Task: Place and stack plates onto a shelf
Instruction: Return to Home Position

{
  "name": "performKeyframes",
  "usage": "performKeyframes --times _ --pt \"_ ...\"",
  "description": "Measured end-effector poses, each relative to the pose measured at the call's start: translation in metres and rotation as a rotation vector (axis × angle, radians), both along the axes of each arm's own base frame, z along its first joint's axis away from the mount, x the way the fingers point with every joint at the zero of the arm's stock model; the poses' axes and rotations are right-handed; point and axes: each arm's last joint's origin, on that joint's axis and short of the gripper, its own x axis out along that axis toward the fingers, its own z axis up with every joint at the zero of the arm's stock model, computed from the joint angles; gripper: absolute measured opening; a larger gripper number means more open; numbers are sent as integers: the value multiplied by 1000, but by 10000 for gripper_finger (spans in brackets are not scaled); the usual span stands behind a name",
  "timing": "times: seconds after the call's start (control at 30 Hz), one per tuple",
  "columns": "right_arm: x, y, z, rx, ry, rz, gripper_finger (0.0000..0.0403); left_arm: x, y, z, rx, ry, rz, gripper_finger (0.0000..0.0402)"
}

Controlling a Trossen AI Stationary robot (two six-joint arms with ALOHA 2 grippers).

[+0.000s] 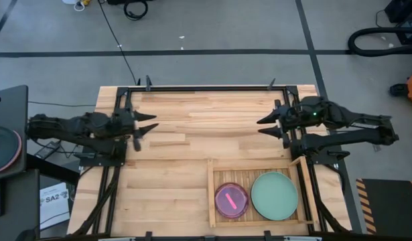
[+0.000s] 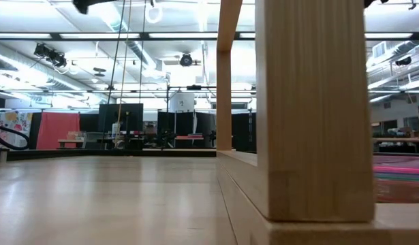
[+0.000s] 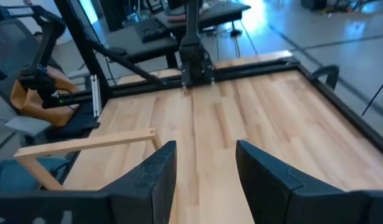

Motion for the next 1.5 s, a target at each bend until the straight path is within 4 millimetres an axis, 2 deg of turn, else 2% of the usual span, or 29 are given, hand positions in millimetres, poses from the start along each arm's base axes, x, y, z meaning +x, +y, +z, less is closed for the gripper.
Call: performKeyframes --times 0.13,0.23,0.4,0.9,1.17,1.5 --pt "-4 -2 0 -40 -23 -8 171 -29 3 -2 -11 13 -20 141" --pt "-7 -3 -10 -53 -3 -24 171 -46 6 -6 -51 17 -21 141" --pt "-10 -6 -28 -51 28 -82 171 -59 9 -18 -80 -16 -19 141" --pt "-31 -5 -60 -38 -109 -111 171 -54 7 -79 -85 -85 -27 141" --pt "-44 -2 -70 -24 -166 -115 171 -48 4 -102 -95 -103 -124 141" --pt "-54 -1 -83 -27 -218 -115 171 -38 2 -124 -95 -100 -135 141"
